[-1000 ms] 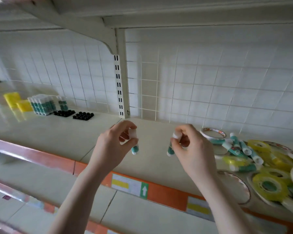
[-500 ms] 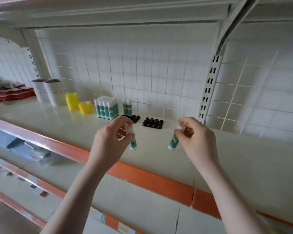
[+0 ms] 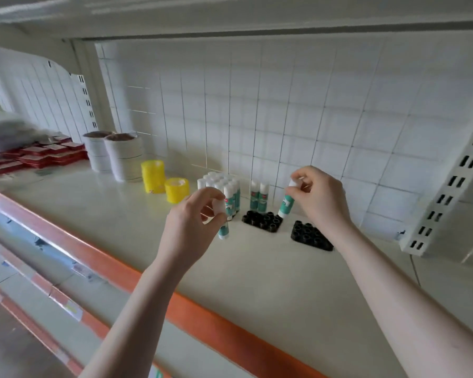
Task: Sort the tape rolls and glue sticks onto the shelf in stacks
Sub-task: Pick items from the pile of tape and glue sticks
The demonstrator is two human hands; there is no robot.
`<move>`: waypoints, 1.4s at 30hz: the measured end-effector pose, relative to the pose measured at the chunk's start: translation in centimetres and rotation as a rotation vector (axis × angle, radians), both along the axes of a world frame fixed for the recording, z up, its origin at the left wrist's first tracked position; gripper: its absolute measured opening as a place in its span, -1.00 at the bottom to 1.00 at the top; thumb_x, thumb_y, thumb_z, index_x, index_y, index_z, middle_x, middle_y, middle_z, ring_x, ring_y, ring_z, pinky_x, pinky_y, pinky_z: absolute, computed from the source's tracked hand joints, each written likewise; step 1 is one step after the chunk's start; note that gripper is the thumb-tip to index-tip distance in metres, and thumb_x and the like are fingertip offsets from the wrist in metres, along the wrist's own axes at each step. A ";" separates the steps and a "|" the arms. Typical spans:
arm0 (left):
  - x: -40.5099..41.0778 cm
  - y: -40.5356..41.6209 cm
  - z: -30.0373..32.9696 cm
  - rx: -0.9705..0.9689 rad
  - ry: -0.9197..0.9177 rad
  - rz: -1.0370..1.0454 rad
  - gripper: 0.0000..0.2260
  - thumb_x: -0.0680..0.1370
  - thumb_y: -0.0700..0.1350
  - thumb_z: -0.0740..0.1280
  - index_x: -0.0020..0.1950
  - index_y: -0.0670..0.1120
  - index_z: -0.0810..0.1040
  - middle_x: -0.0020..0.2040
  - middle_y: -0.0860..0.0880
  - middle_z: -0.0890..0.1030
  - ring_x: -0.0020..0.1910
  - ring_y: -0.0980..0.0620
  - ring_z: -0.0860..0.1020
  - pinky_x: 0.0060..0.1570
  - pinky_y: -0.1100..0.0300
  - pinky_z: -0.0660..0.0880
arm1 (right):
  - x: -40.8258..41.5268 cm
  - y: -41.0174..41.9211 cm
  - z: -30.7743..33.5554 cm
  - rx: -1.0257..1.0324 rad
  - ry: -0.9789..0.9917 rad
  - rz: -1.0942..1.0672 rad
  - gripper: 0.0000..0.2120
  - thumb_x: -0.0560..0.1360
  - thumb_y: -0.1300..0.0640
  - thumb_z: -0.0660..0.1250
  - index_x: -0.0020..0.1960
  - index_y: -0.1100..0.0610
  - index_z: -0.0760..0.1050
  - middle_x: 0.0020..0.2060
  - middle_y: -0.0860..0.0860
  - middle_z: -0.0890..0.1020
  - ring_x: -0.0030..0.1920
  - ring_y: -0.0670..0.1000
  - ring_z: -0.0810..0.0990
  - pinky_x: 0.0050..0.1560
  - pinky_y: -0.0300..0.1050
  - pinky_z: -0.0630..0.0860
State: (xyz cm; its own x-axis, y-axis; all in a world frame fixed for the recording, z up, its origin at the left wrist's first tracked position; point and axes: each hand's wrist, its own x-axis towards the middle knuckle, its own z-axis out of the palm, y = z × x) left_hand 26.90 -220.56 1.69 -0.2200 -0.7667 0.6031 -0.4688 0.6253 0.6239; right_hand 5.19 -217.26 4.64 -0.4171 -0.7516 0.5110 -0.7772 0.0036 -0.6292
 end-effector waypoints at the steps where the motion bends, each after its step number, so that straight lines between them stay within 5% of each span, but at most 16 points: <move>1: 0.1 -0.7 0.0 0.002 0.000 0.001 -0.77 0.37 -0.27 0.45 -0.06 -0.03 0.56 -0.25 0.09 0.57 -0.30 0.23 0.54 -0.27 0.51 0.38 | -0.1 -1.2 -0.1 0.018 -0.005 0.002 -0.87 0.42 0.19 0.38 -0.03 0.09 0.56 -0.21 -0.01 0.61 -0.15 0.05 0.57 -0.12 -0.11 0.48; 7: 0.9 -3.5 -0.2 0.013 0.018 -0.025 -0.76 0.36 -0.29 0.45 -0.05 -0.03 0.56 -0.26 0.18 0.53 -0.20 0.21 0.53 -0.25 0.53 0.37 | -0.5 -5.8 -1.9 0.140 -0.011 0.002 -0.85 0.42 0.20 0.35 -0.01 0.07 0.56 -0.22 -0.05 0.56 -0.14 0.00 0.52 -0.21 -0.23 0.31; 20: 1.0 -5.2 -0.7 0.009 0.016 -0.148 -0.74 0.36 -0.29 0.47 -0.05 -0.01 0.56 -0.23 0.16 0.56 -0.26 0.12 0.55 -0.20 0.34 0.48 | -0.2 -6.9 -2.8 0.200 0.020 -0.008 -0.76 0.42 0.23 0.36 0.09 0.12 0.60 -0.09 0.01 0.65 -0.11 -0.08 0.51 -0.15 -0.29 0.32; 27: 0.6 -5.2 -1.1 0.007 0.009 -0.198 -0.73 0.36 -0.29 0.46 -0.03 0.00 0.56 -0.23 0.08 0.58 -0.26 0.09 0.57 -0.16 0.20 0.52 | 0.2 -6.6 -3.4 0.125 -0.010 -0.005 -0.79 0.43 0.26 0.39 0.06 0.15 0.62 -0.20 -0.04 0.61 -0.13 -0.03 0.58 -0.24 -0.42 0.34; 31: 0.5 -5.3 -0.6 -0.013 -0.010 -0.225 -0.74 0.36 -0.27 0.47 -0.03 -0.02 0.56 -0.22 0.10 0.58 -0.25 0.12 0.55 -0.15 0.19 0.53 | 0.5 -6.3 -3.5 0.145 0.027 0.018 -0.78 0.44 0.24 0.34 0.08 0.16 0.59 -0.20 0.02 0.62 -0.09 0.05 0.60 -0.20 -0.22 0.39; 35: -0.1 -5.7 0.7 -0.053 -0.042 -0.240 -0.78 0.37 -0.22 0.45 -0.04 -0.01 0.57 -0.24 0.14 0.57 -0.25 0.13 0.54 -0.16 0.16 0.51 | 0.1 -5.1 -3.4 0.197 0.034 0.037 -0.57 0.53 0.11 0.25 0.39 0.00 0.37 0.16 -0.05 0.55 0.10 -0.03 0.54 0.07 -0.16 0.40; 42: -3.0 -6.2 3.5 -0.057 -0.142 -0.310 -0.82 0.42 -0.15 0.41 -0.01 0.04 0.55 -0.18 0.10 0.60 -0.16 0.17 0.54 -0.07 0.09 0.51 | -2.6 -1.3 -3.5 0.411 0.404 -0.175 -0.70 0.60 0.07 0.11 0.27 0.07 0.46 0.16 0.03 0.53 0.16 0.09 0.48 0.06 -0.09 0.39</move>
State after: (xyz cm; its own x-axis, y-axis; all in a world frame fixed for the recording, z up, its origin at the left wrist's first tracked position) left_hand 23.89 -226.72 5.15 -0.5220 -0.6165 0.5894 -0.3309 0.7833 0.5262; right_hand 2.57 -218.61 1.10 -0.3858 -0.8590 0.3366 -0.9204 0.3333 -0.2043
